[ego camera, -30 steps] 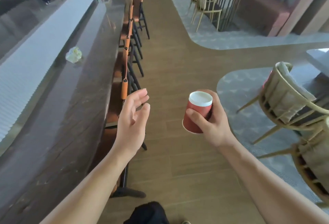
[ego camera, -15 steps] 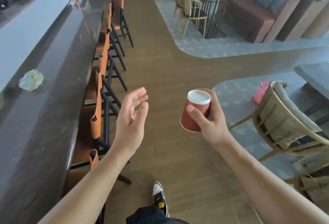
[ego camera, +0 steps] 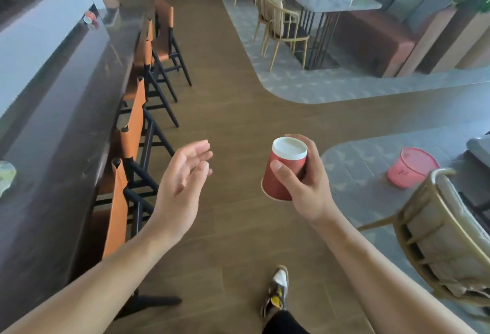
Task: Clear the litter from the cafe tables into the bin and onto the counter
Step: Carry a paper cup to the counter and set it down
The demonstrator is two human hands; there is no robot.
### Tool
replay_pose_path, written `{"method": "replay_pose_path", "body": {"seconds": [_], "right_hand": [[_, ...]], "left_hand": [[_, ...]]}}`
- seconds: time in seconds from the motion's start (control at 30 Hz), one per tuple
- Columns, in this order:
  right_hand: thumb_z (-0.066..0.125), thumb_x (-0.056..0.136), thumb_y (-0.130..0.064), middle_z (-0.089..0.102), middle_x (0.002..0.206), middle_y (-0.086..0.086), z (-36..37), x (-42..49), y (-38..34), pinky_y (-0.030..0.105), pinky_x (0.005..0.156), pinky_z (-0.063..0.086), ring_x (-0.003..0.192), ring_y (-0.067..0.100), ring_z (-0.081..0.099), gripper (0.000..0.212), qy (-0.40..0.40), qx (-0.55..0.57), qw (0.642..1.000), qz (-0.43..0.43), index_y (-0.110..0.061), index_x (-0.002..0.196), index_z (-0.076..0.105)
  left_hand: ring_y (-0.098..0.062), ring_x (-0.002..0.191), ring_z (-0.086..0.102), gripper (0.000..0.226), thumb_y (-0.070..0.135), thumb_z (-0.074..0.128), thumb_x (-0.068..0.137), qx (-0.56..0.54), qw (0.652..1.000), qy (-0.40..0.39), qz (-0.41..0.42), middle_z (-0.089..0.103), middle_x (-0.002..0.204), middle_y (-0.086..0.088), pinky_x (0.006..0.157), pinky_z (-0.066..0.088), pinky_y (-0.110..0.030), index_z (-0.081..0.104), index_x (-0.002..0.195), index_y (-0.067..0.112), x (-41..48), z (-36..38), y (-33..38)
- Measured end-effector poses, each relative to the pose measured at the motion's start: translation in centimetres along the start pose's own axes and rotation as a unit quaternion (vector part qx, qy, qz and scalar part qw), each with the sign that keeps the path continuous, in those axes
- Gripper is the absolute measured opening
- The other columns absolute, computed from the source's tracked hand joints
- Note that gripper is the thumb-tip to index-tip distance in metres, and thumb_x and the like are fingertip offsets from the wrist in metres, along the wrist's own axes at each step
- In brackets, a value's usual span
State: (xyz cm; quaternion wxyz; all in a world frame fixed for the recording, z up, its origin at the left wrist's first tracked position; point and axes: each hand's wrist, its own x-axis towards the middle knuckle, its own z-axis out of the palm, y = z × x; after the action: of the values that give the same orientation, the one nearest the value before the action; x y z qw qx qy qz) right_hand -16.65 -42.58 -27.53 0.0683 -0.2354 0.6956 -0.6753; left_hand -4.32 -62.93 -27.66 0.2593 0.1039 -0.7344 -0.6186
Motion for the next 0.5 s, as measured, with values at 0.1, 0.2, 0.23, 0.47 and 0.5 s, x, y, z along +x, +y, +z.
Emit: {"method": "replay_pose_path", "body": {"seconds": [0.1, 0.2, 0.23, 0.47, 0.5], "right_hand": [[0.076, 0.082, -0.051, 0.069, 0.109, -0.026, -0.7, 6.7, 2.1, 0.015, 0.083, 0.053, 0.099, 0.0, 0.068, 0.057, -0.011, -0.005, 1.0, 0.0, -0.035, 0.133, 0.055], [0.076, 0.08, -0.054, 0.069, 0.113, -0.027, -1.6, 14.1, 3.9, 0.014, 0.086, 0.052, 0.104, 0.001, 0.068, 0.062, -0.028, -0.009, 0.999, -0.013, -0.037, 0.135, 0.054], [0.076, 0.079, -0.054, 0.069, 0.112, -0.027, -2.0, 16.7, 4.5, 0.014, 0.087, 0.052, 0.104, 0.001, 0.068, 0.063, -0.036, -0.01, 0.999, -0.013, -0.038, 0.136, 0.054], [0.077, 0.076, -0.056, 0.068, 0.112, -0.024, -4.7, 33.2, 6.1, 0.015, 0.091, 0.052, 0.106, 0.003, 0.067, 0.068, -0.078, -0.007, 0.997, -0.011, -0.04, 0.138, 0.054], [0.077, 0.076, -0.056, 0.068, 0.112, -0.025, -4.9, 35.2, 6.3, 0.015, 0.091, 0.051, 0.106, 0.003, 0.067, 0.069, -0.082, -0.004, 0.997, -0.013, -0.038, 0.139, 0.053]], "left_hand": [[-0.013, 0.138, 0.058, 0.049, 0.049, 0.054, 0.097, 0.014, 1.0, -0.014, -0.005, 0.062, 0.142, 0.015, 0.107, 0.055, -0.04, 0.058, 0.14, 0.026, 5.8, 0.9, -2.0], [-0.012, 0.139, 0.057, 0.05, 0.051, 0.054, 0.098, 0.029, 0.999, -0.018, 0.0, 0.062, 0.143, 0.016, 0.11, 0.053, -0.043, 0.057, 0.141, 0.027, 12.2, 2.5, -3.6], [-0.012, 0.139, 0.057, 0.05, 0.051, 0.054, 0.098, 0.034, 0.999, -0.015, 0.0, 0.061, 0.143, 0.017, 0.111, 0.052, -0.043, 0.057, 0.141, 0.027, 14.4, 3.3, -3.9], [-0.012, 0.142, 0.055, 0.045, 0.047, 0.054, 0.1, 0.052, 0.998, 0.018, 0.009, 0.059, 0.146, 0.016, 0.112, 0.051, -0.051, 0.056, 0.143, 0.031, 28.4, 7.9, -5.0], [-0.012, 0.142, 0.054, 0.046, 0.047, 0.054, 0.1, 0.055, 0.998, 0.019, 0.007, 0.059, 0.147, 0.016, 0.112, 0.05, -0.053, 0.056, 0.143, 0.03, 30.1, 8.3, -5.3]]}}
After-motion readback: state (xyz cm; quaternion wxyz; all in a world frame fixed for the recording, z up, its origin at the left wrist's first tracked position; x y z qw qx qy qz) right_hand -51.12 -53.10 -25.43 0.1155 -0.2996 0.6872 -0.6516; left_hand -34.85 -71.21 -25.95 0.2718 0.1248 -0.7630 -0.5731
